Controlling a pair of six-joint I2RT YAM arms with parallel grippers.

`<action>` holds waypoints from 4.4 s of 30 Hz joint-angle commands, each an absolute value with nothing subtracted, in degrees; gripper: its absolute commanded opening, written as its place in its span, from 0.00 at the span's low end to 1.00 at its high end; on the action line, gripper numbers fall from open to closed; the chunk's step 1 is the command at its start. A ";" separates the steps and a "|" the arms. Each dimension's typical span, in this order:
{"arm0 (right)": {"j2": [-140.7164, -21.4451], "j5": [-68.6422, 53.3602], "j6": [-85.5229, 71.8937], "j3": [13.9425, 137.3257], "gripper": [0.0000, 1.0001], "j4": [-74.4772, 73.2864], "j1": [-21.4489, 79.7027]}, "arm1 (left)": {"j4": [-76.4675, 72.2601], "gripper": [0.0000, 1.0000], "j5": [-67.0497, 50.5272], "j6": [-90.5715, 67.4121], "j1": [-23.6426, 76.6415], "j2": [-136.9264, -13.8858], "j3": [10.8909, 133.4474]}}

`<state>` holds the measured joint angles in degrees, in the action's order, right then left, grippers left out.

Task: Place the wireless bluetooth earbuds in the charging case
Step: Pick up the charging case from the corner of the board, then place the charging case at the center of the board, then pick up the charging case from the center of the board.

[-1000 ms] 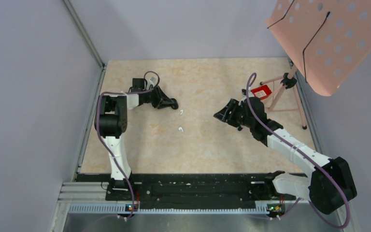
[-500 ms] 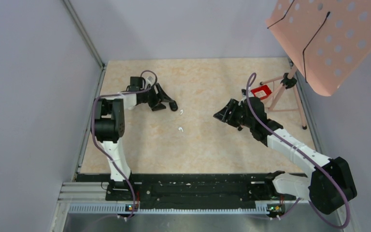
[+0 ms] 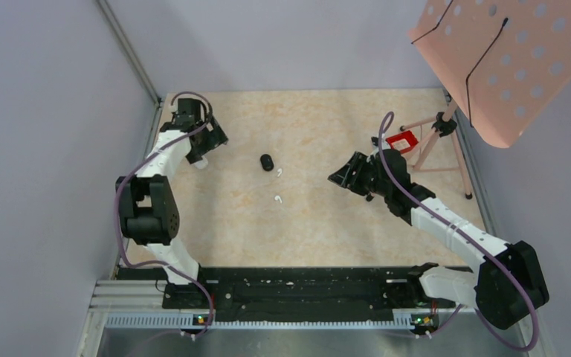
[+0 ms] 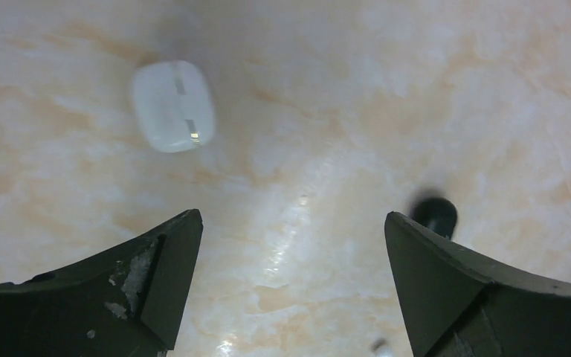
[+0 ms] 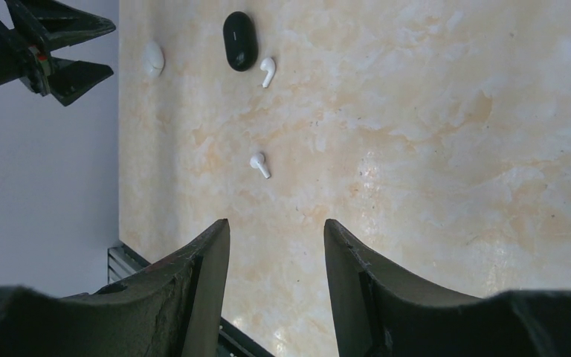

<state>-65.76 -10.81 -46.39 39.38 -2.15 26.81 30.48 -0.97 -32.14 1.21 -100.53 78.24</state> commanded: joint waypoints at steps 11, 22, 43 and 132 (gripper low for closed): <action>-65.02 -12.11 -45.14 40.15 0.48 0.95 26.40 | 38.82 0.92 7.37 -30.38 -6.59 -109.42 84.99; -63.52 -11.65 -45.20 39.89 0.48 0.18 26.36 | 40.95 0.80 4.03 -28.27 -7.56 -119.92 93.32; -65.30 -14.51 -45.40 39.96 0.47 2.01 26.37 | 38.64 0.43 -5.21 -26.07 7.59 -92.36 76.13; -69.01 -14.19 -44.58 38.49 0.50 -3.02 25.90 | 38.94 0.86 16.02 -58.31 52.91 -88.86 57.23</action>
<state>-69.54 -13.39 -45.10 36.47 -5.45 26.44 42.83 18.70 -47.68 54.08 -92.71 60.25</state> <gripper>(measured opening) 0.501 0.867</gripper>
